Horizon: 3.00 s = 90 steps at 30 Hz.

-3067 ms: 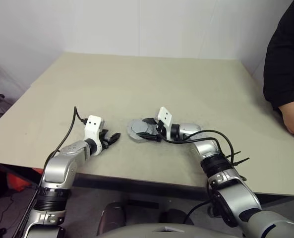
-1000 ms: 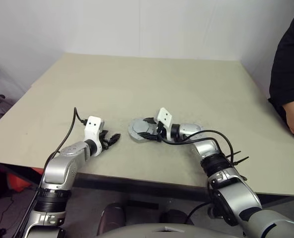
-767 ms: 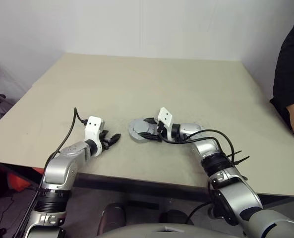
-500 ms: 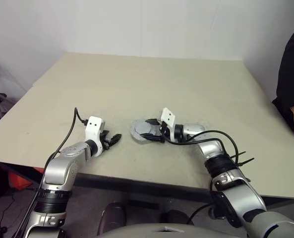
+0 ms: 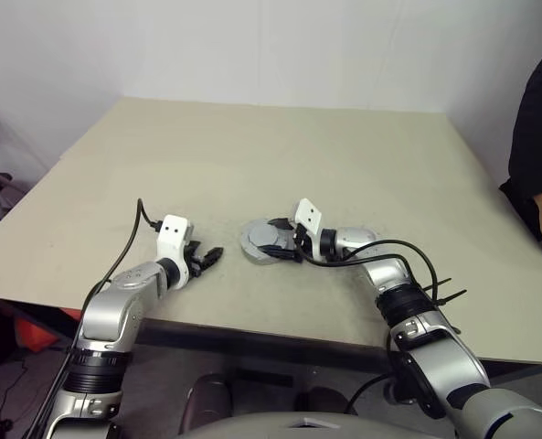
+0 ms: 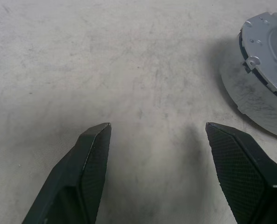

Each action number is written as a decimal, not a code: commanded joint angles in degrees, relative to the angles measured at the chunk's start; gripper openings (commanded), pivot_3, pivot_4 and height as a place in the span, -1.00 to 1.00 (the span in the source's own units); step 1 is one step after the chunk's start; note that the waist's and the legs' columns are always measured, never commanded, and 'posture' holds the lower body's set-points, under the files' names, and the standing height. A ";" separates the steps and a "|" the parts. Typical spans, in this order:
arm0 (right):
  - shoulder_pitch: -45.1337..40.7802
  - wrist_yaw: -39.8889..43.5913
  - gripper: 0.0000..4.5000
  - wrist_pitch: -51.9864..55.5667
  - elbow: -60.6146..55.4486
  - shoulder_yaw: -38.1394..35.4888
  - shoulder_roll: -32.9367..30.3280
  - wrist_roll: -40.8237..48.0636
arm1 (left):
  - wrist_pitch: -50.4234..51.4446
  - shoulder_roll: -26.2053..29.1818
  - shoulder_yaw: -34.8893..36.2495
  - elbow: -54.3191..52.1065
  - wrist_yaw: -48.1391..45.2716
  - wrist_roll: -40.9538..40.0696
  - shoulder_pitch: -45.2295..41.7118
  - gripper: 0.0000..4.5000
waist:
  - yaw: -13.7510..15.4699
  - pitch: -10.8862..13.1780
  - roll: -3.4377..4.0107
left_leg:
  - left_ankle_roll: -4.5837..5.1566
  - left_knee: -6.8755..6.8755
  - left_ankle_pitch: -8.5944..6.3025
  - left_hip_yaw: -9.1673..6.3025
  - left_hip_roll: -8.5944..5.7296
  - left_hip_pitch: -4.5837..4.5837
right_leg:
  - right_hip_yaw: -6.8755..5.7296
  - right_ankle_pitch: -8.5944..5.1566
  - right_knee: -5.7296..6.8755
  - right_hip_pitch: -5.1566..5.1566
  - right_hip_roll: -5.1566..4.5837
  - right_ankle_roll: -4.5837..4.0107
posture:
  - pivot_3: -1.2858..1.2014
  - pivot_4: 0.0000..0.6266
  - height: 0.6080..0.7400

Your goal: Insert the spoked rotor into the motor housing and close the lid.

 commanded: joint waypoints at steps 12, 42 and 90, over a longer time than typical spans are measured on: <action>2.14 -3.19 0.33 5.07 0.49 2.08 -2.94 -4.00 | 2.05 -0.55 4.07 -3.38 -1.27 -4.82 0.38 0.52 | -0.04 -0.03 0.05 | -0.01 -0.07 0.00 0.00 0.00 0.28 | 0.01 -0.01 -0.02 0.21 0.00 0.02 | 0.03 -1.00 1.00; 4.03 3.04 0.33 8.35 -4.96 0.88 -3.80 1.41 | 4.47 0.63 6.39 -2.59 -0.44 -9.27 0.85 0.52 | 0.01 -0.06 0.01 | 0.30 -0.15 -0.18 0.01 -0.01 -0.19 | -0.07 -0.07 -0.61 0.17 0.00 0.14 | 0.03 -1.00 1.00; 2.17 -2.19 0.33 10.74 -1.97 6.12 -5.74 -3.00 | 14.00 -9.64 1.94 12.88 -1.91 -13.60 -13.69 -0.99 | -0.06 -0.51 0.07 | 0.35 -0.36 -0.22 0.06 -0.03 0.93 | 0.04 -0.35 -0.72 1.16 -0.04 0.59 | 0.03 -1.00 1.00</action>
